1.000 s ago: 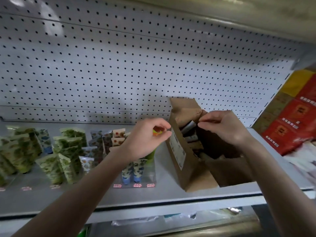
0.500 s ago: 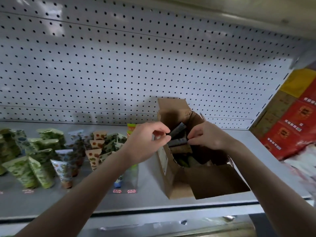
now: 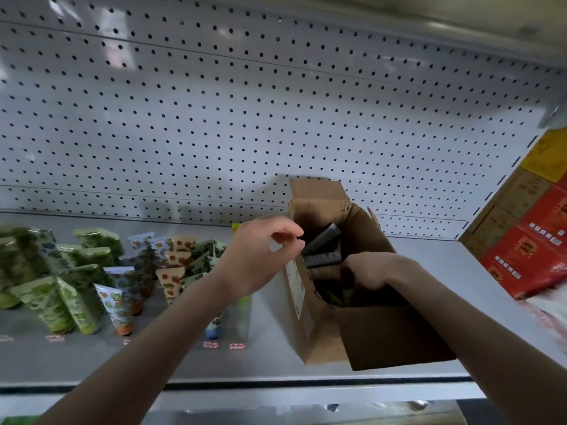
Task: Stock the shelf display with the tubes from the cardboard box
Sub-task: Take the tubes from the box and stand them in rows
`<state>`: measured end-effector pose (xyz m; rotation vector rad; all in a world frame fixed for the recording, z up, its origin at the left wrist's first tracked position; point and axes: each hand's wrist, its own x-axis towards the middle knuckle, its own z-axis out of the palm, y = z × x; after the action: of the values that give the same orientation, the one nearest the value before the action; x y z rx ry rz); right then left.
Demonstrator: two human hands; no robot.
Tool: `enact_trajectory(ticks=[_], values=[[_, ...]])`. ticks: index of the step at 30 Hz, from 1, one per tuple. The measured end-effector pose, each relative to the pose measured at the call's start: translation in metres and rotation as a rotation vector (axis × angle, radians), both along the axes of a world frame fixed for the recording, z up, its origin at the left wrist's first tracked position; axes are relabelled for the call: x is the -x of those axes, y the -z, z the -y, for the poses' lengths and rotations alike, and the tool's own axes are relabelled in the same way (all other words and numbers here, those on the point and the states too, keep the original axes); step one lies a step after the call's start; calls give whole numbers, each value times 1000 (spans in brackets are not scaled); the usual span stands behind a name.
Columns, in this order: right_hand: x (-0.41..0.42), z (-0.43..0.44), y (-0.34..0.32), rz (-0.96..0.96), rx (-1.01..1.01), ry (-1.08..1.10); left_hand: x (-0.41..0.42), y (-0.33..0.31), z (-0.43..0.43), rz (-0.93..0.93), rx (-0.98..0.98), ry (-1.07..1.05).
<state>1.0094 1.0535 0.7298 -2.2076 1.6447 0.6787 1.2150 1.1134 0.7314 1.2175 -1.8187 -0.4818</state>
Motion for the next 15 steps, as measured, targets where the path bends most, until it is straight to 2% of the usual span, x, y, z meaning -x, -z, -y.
enact_trajectory(ticks=[6, 15], values=[[-2, 3, 4, -47, 6, -47, -3, 0, -1, -8, 26, -14], [5, -1, 1, 174, 110, -98, -4, -1, -7, -29, 22, -17]])
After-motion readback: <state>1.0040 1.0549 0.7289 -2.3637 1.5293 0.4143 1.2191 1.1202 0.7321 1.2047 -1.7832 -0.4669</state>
